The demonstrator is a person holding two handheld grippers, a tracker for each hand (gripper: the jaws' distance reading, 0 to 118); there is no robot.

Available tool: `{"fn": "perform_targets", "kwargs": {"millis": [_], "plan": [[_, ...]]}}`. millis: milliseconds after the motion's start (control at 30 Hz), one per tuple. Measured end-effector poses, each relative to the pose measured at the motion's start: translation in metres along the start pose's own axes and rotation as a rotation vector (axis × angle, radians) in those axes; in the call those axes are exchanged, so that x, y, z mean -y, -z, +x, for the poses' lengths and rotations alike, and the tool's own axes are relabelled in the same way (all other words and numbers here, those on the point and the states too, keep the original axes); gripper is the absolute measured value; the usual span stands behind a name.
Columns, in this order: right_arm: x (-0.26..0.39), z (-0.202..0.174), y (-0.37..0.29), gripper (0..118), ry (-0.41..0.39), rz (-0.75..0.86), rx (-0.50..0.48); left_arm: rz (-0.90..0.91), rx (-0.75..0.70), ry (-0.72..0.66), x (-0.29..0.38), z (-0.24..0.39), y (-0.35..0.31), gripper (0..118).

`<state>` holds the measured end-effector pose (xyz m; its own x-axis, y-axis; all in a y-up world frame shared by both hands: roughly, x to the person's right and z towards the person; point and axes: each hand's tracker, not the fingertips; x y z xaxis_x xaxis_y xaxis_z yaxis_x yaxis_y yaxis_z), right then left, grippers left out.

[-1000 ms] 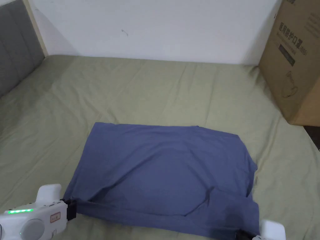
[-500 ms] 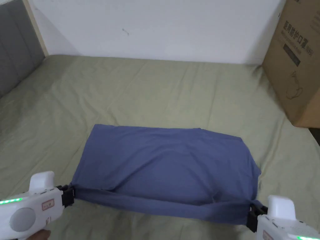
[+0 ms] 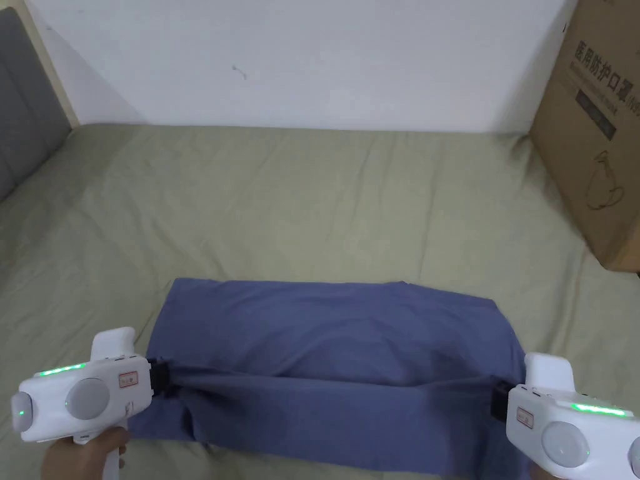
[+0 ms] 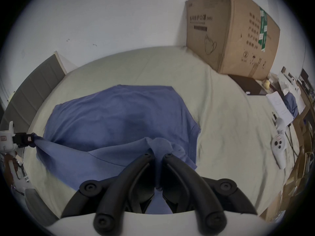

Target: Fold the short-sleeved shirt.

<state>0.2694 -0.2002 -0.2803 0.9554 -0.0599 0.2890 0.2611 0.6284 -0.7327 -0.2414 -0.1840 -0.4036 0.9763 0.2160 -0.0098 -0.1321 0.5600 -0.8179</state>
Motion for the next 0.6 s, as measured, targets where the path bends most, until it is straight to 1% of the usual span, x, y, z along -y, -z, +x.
{"fn": "perform_targets", "kwargs": {"millis": [100, 200, 267, 300, 333, 367, 400, 433, 500, 533, 567, 600], "plan": [[0.000, -0.001, 0.023, 6, -0.001, -0.049, 0.013, -0.050, -0.013, -0.009, -0.002, -0.001, 0.026, 5], [0.004, -0.001, 0.038, 6, 0.015, -0.099, 0.021, -0.112, -0.037, 0.012, 0.001, -0.001, 0.044, 6], [0.007, -0.001, 0.041, 7, 0.022, -0.112, 0.021, -0.138, -0.036, 0.012, 0.002, 0.000, 0.046, 13], [0.005, 0.000, 0.039, 9, 0.023, -0.112, 0.022, -0.137, -0.037, 0.012, 0.001, 0.000, 0.045, 22], [0.005, 0.000, 0.035, 23, 0.026, -0.105, 0.022, -0.138, -0.033, 0.004, 0.001, 0.002, 0.041, 49], [0.004, -0.001, 0.027, 41, 0.027, -0.086, 0.023, -0.121, -0.035, -0.005, 0.000, 0.002, 0.034, 71], [0.001, -0.001, 0.022, 63, 0.024, -0.066, 0.026, -0.111, -0.034, -0.011, -0.002, 0.003, 0.027, 86], [-0.006, -0.004, 0.007, 93, 0.018, -0.041, 0.027, -0.092, -0.027, -0.019, -0.004, 0.005, 0.017, 91], [-0.015, -0.005, -0.015, 101, 0.011, 0.028, 0.012, 0.004, 0.043, -0.014, -0.008, 0.010, -0.009, 91], [-0.021, -0.006, -0.026, 103, 0.009, 0.078, 0.000, 0.050, 0.070, -0.008, -0.010, 0.014, -0.026, 91], [-0.014, -0.005, 0.003, 103, 0.009, 0.129, -0.012, 0.082, 0.087, 0.009, -0.012, 0.018, -0.040, 91], [-0.016, -0.006, 0.002, 103, 0.004, 0.176, -0.022, 0.119, 0.099, 0.027, -0.015, 0.023, -0.057, 92]]}}
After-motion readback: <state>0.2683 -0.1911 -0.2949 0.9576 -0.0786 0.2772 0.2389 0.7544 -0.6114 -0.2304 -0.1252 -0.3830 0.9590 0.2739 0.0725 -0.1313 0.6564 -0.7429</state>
